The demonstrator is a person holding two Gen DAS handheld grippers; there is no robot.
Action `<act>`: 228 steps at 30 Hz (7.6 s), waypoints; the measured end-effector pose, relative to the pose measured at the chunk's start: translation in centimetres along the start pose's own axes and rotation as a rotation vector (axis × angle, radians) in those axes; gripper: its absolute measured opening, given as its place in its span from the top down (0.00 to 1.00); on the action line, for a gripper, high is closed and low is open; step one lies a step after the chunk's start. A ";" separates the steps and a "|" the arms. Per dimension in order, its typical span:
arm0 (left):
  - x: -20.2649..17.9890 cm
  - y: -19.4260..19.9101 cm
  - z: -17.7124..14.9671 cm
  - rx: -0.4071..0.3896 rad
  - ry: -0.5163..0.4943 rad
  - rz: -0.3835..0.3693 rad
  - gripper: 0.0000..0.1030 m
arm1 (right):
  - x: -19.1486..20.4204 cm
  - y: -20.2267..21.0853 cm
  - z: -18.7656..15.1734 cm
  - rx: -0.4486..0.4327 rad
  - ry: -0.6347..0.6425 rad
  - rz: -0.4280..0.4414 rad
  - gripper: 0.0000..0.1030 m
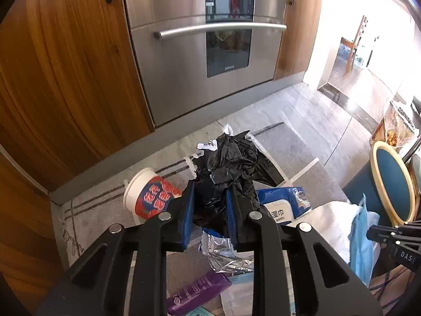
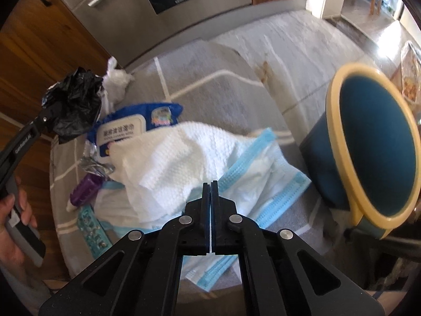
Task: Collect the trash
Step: 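Grasp the black plastic bag with the left tool while the right tool grasps the blue mask, then carry the black bag and blue mask with both tools over the bin, then open both tools to drop the black bag and mask into the bin, then move both tools back over the cup and white wipes on the cloth, then grasp the red-and-white paper cup with the left tool while the right tool grasps the white wipe, then lift and carry the paper cup and white wipe with both tools over the teal bin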
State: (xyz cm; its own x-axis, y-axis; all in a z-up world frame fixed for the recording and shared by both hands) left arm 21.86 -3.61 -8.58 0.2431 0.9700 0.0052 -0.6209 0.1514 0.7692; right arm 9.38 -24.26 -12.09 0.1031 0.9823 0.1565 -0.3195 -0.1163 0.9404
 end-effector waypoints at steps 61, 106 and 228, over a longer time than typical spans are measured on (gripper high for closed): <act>-32.4 2.0 -0.3 -0.055 -0.435 -0.473 0.80 | -28.4 10.4 6.1 -0.238 -0.515 -0.113 0.99; -20.8 8.0 3.3 -0.091 -0.279 -0.257 0.07 | -20.2 13.7 10.1 -0.465 -0.278 -0.236 0.06; -6.2 15.0 -1.2 -0.213 -0.046 0.010 0.47 | 2.4 11.7 0.5 -0.316 0.244 0.096 0.95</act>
State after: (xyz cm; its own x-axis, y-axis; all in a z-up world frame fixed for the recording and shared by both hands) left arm 10.14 -7.10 2.16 0.2666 0.9628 0.0453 -0.7661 0.1831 0.6161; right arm 6.37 -23.37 -0.57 -0.1553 0.9797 0.1270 -0.5945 -0.1954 0.7800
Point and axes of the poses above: each gripper's, at about its wrist camera, not at the fingertips, and y roughly against the way its jaws point, x to its left, z to its top, the point moved 5 cm from there along -y, roughly the way its jaws point, and after that the axes turned 1 degree about -z, right-handed, at the moved point
